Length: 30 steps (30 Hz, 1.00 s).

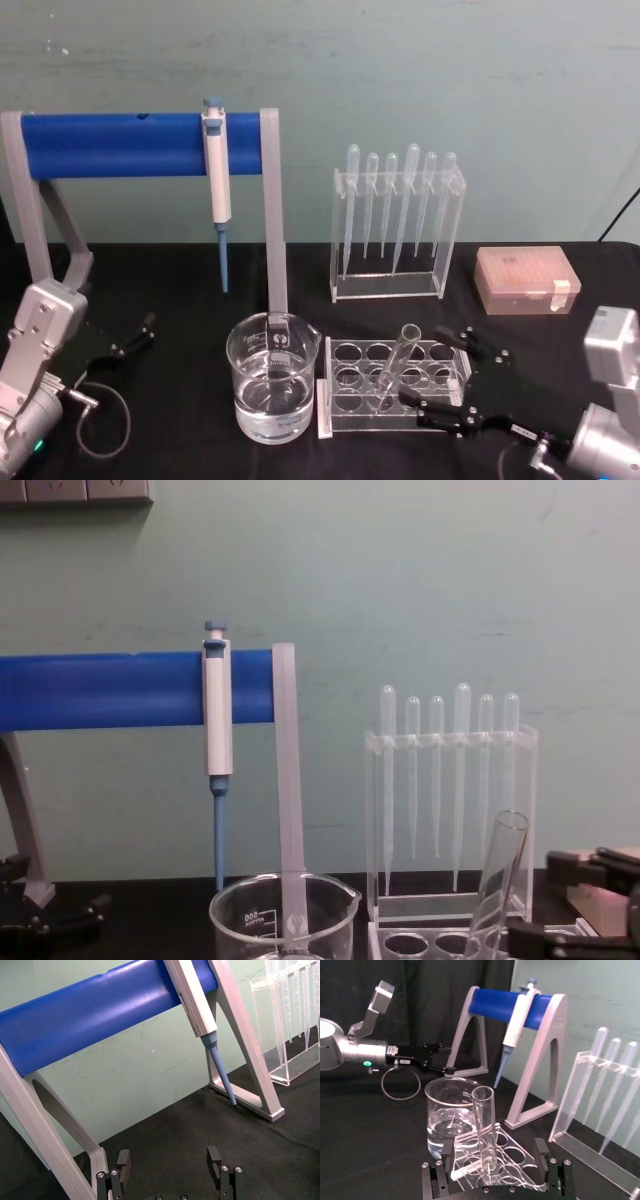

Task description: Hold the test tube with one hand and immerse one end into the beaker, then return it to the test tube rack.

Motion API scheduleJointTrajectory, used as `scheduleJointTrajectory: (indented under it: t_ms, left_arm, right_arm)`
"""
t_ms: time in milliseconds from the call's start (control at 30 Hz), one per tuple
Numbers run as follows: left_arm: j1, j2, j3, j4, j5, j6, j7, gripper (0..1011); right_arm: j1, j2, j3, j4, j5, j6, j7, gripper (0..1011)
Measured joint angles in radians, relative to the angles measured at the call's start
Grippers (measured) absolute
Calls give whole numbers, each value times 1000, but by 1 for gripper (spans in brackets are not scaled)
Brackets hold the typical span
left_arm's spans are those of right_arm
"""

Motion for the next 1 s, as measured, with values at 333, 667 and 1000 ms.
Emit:
scheduleJointTrajectory:
  t_ms: [333,667,1000]
  left_arm:
    - [0,0,0,0,0,0,0,1000]
    - [0,0,0,0,0,0,0,1000]
    - [0,0,0,0,0,0,0,1000]
  right_arm:
    - [53,-47,-15,49,-26,27,50,1002]
    - [71,-85,-9,83,-21,19,84,1002]
    - [91,-116,-7,126,3,18,108,1002]
